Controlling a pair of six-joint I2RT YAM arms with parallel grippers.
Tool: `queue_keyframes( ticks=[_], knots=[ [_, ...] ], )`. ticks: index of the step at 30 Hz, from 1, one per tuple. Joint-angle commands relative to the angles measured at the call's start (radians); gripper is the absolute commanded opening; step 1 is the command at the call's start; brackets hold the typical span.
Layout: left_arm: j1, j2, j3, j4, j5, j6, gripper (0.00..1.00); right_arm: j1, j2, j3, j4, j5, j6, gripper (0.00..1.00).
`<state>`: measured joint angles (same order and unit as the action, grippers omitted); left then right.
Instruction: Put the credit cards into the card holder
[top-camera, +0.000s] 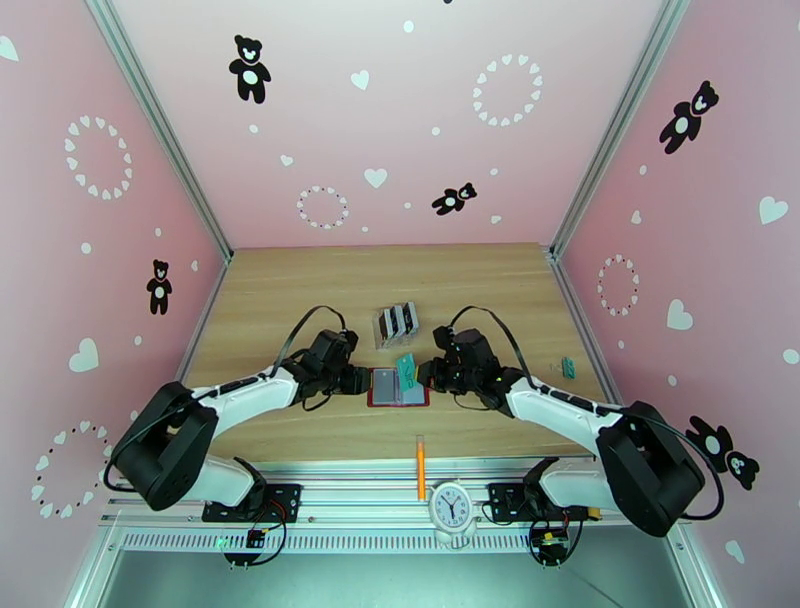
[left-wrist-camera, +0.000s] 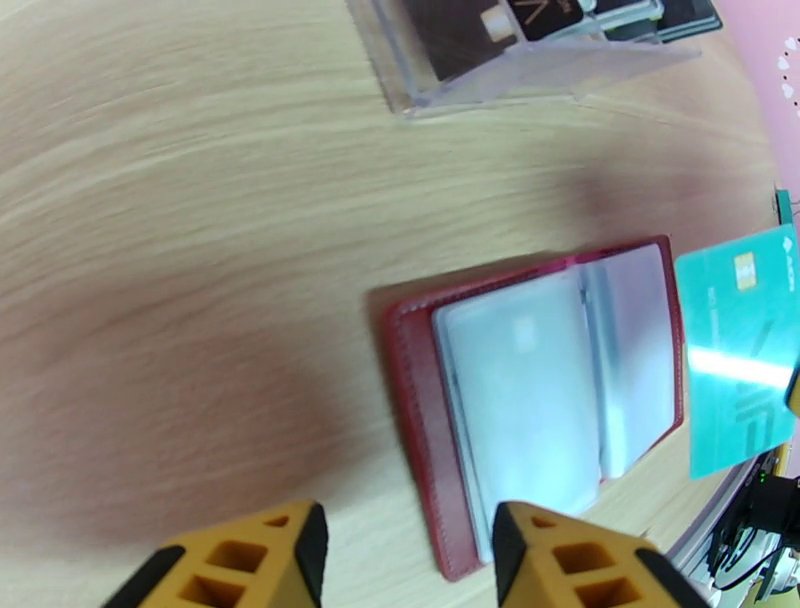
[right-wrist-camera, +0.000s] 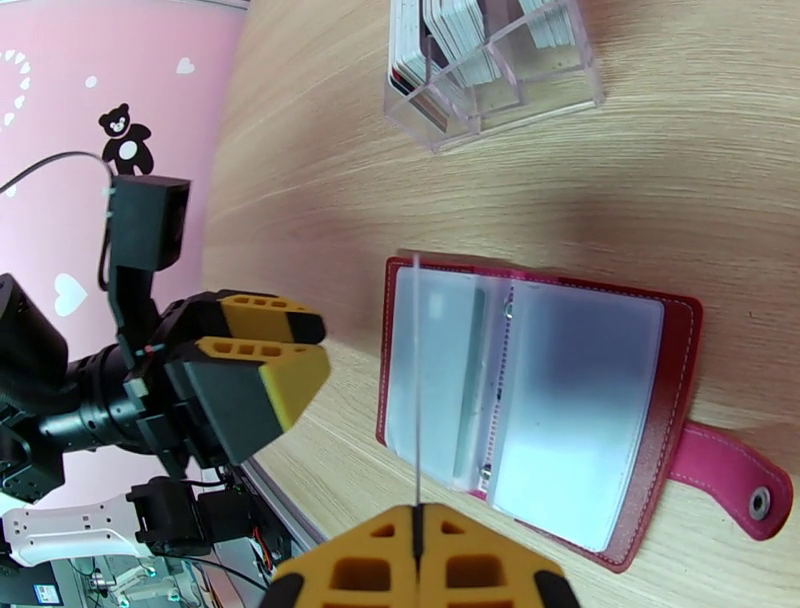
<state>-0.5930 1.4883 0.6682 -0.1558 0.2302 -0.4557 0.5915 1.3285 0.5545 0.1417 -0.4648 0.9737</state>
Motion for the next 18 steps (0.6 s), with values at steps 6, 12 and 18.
queue_keyframes(
  ticks=[6,12,18],
  knots=[
    [-0.01,0.061,-0.014,0.081,0.05,0.014,0.49,0.014,0.072,-0.05,0.129,-0.024,0.046,0.0],
    [-0.01,0.072,-0.009,0.081,0.061,0.016,0.47,0.018,0.089,-0.068,0.149,-0.021,0.05,0.0],
    [-0.021,0.077,-0.007,0.083,0.066,0.015,0.45,0.019,0.104,-0.083,0.173,-0.023,0.059,0.0]
  ],
)
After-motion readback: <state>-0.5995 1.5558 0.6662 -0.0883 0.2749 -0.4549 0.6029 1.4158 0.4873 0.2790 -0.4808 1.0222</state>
